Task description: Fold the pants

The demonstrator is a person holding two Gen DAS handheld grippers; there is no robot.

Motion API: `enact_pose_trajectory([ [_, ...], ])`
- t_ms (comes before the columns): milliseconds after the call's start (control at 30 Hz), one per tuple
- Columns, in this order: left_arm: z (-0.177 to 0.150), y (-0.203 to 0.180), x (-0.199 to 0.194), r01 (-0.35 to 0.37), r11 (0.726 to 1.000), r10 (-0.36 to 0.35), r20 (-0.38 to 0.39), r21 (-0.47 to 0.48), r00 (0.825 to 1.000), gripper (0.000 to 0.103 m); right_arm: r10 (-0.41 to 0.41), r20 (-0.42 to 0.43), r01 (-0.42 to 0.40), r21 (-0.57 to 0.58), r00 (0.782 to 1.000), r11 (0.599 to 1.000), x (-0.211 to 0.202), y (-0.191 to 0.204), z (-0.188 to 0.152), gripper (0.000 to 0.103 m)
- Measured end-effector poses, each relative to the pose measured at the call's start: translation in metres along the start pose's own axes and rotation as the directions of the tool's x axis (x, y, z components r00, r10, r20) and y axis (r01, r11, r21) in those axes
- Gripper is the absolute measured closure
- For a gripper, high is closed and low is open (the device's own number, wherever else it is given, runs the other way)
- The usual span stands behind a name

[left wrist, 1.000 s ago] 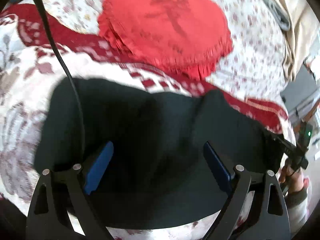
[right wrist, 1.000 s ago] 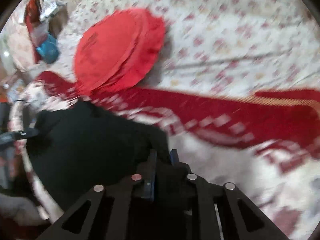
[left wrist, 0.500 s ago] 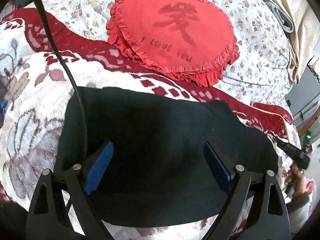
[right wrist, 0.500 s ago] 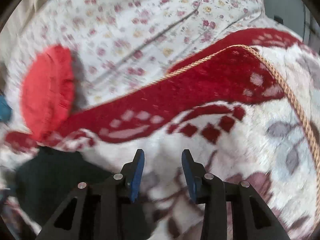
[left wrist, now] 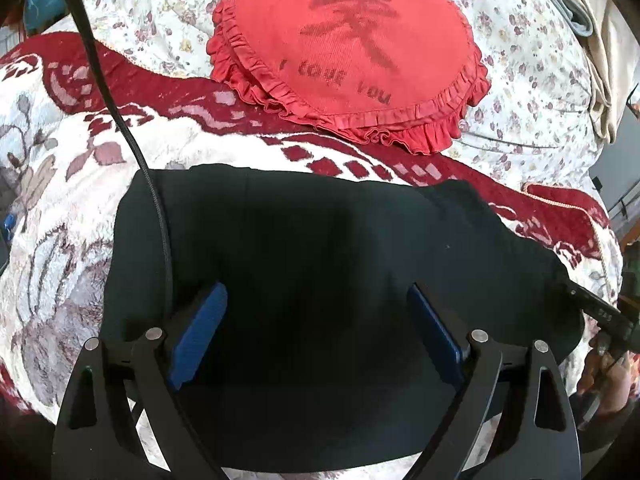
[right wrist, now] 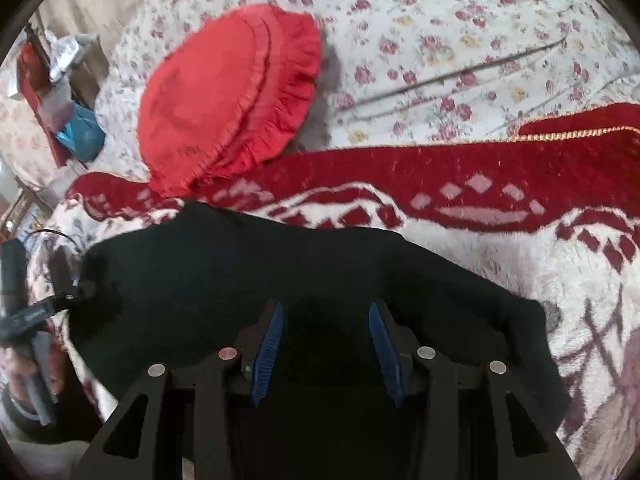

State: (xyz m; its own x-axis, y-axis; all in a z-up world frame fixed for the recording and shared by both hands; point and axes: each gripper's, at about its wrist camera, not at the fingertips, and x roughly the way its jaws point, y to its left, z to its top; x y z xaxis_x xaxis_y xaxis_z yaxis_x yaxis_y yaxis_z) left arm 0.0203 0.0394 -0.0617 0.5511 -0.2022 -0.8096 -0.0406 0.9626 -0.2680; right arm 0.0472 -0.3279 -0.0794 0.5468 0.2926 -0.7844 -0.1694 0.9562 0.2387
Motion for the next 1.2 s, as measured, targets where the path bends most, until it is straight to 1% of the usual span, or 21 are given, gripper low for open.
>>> enact_pose_trajectory([
  [67, -0.001, -0.001, 0.002, -0.008, 1.0, 0.008, -0.001, 0.006, 1.0, 0.012, 0.012, -0.025, -0.011, 0.028, 1.0, 1.0, 0.009, -0.008, 0.0, 0.06],
  [133, -0.002, -0.003, 0.004, -0.022, 1.0, 0.022, -0.002, 0.016, 1.0, 0.012, 0.008, -0.024, -0.007, 0.037, 1.0, 0.999, 0.011, -0.011, 0.002, 0.06],
  [300, -0.005, -0.007, 0.007, -0.052, 0.998, 0.052, 0.003, 0.04, 0.999, 0.012, -0.01, -0.018, 0.01, 0.046, 1.0, 0.999, 0.006, -0.004, 0.001, 0.058],
  [400, -0.007, -0.008, 0.009, -0.063, 0.997, 0.063, 0.005, 0.053, 0.998, 0.011, -0.016, -0.006, 0.016, 0.028, 1.0, 0.999, 0.001, 0.004, -0.005, 0.057],
  [467, -0.008, -0.008, 0.01, -0.062, 0.997, 0.062, 0.007, 0.055, 0.998, 0.01, -0.027, 0.009, 0.027, 0.019, 1.0, 0.999, -0.003, 0.01, -0.012, 0.057],
  [567, -0.009, -0.009, 0.011, -0.052, 0.997, 0.052, 0.001, 0.057, 0.999, 0.006, -0.041, 0.01, 0.04, 0.04, 0.999, 0.998, -0.002, 0.01, -0.022, 0.055],
  [667, -0.01, -0.014, 0.014, -0.063, 0.995, 0.064, -0.01, 0.078, 0.998, 0.002, -0.042, 0.03, 0.04, 0.051, 0.999, 0.998, 0.0, 0.01, -0.031, 0.053],
  [733, -0.012, -0.017, 0.016, -0.077, 0.992, 0.079, -0.015, 0.102, 0.997, 0.001, -0.044, 0.038, 0.042, 0.046, 0.998, 0.998, 0.001, 0.011, -0.031, 0.048],
  [767, -0.012, -0.019, 0.017, -0.086, 0.99, 0.089, -0.016, 0.113, 0.996, 0.001, -0.034, 0.038, 0.033, 0.046, 0.999, 0.998, 0.003, 0.012, -0.031, 0.04],
  [800, -0.013, -0.021, 0.019, -0.098, 0.987, 0.101, -0.014, 0.127, 0.995, 0.001, -0.023, 0.04, 0.021, 0.045, 0.999, 0.999, 0.004, 0.013, -0.031, 0.035],
  [833, -0.015, -0.021, 0.019, -0.103, 0.986, 0.105, -0.011, 0.132, 0.994, 0.001, -0.01, 0.044, 0.009, 0.039, 0.999, 0.999, 0.006, 0.015, -0.031, 0.026],
  [867, -0.016, -0.022, 0.019, -0.106, 0.985, 0.108, -0.006, 0.136, 0.994, 0.001, -0.014, 0.043, 0.012, 0.028, 0.999, 1.0, 0.007, 0.019, -0.031, 0.02],
  [900, -0.016, -0.022, 0.019, -0.107, 0.984, 0.108, 0.001, 0.139, 0.994, 0.001, -0.024, 0.037, 0.024, 0.011, 0.999, 1.0, 0.009, 0.023, -0.031, 0.016],
  [967, -0.018, -0.021, 0.019, -0.102, 0.984, 0.101, 0.013, 0.147, 0.995, 0.001, -0.052, 0.01, 0.053, -0.042, 0.999, 0.998, 0.016, 0.035, -0.029, 0.002],
  [1000, -0.019, -0.021, 0.018, -0.097, 0.984, 0.095, 0.017, 0.151, 0.995, 0.001, -0.062, -0.002, 0.062, -0.064, 0.998, 0.996, 0.019, 0.04, -0.029, 0.0],
  [1100, -0.02, -0.018, 0.011, -0.074, 0.983, 0.071, 0.025, 0.168, 0.997, 0.001, -0.104, -0.011, 0.103, -0.08, 0.995, 0.991, 0.024, 0.045, -0.03, 0.0],
  [1200, -0.019, -0.011, -0.001, -0.048, 0.988, 0.045, 0.023, 0.146, 0.999, 0.001, -0.09, -0.015, 0.088, -0.071, 0.996, 0.994, 0.024, 0.041, -0.029, 0.0],
])
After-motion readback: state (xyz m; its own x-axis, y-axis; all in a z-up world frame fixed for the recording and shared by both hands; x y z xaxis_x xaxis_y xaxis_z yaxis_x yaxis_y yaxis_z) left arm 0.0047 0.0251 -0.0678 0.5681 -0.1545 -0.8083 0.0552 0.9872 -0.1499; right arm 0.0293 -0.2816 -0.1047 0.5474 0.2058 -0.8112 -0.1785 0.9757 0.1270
